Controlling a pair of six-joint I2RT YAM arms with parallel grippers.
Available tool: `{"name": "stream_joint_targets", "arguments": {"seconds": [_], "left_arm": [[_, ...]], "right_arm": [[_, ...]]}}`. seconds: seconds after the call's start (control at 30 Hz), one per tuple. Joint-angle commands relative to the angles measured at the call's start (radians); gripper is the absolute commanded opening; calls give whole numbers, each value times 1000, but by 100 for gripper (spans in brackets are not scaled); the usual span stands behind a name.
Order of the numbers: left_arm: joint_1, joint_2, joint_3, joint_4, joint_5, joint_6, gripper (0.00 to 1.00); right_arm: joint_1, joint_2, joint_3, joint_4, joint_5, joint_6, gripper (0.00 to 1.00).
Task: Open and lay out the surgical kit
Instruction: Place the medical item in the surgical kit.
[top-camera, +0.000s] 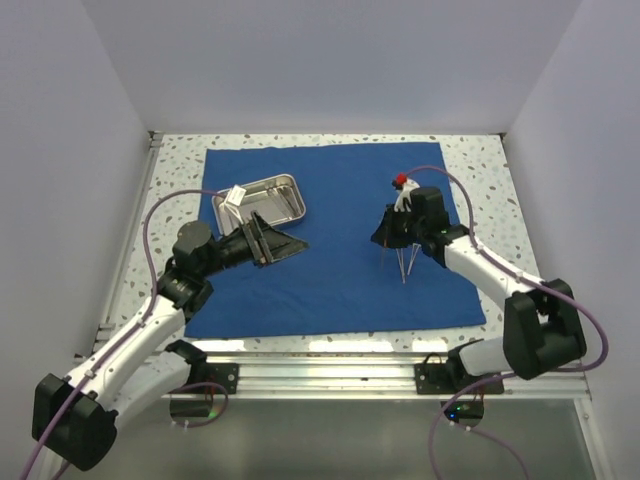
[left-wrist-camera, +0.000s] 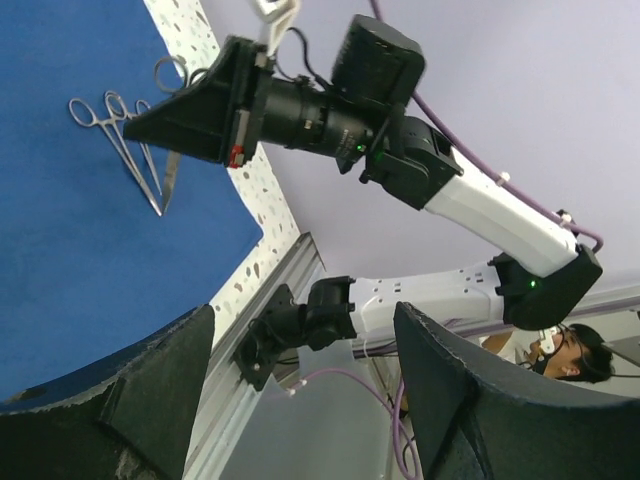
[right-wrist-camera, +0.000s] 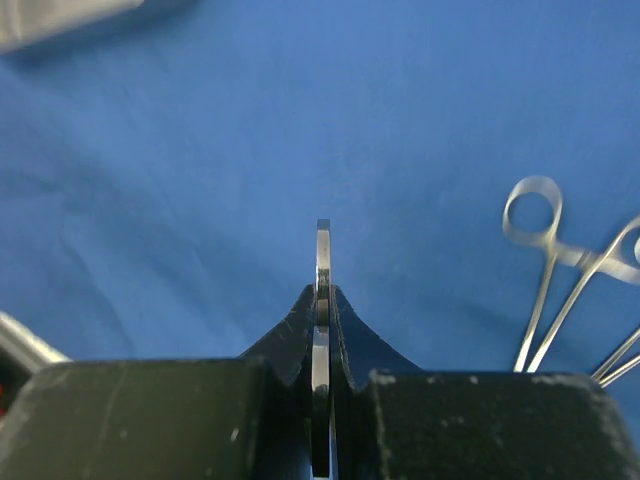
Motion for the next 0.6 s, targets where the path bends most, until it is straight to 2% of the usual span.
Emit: {"name": "stream_joint_targets", "arguments": {"seconds": [0.0,0.17,0.47,0.57], "left_arm": [[5,-33,-33,96,25,-8,76],[5,-62,-67,108,30,-18,76],[7,-105,-84,100,20,-18,76],[7,-124,-85,84,11,-8,76]], "right_arm": [[-24,38,-17,-105,-131,78,0],[-24,82,5,-229,-64,43,0],[-26,220,63,-311,50,11,0],[-24,263,75,-311,93,15,7]]}}
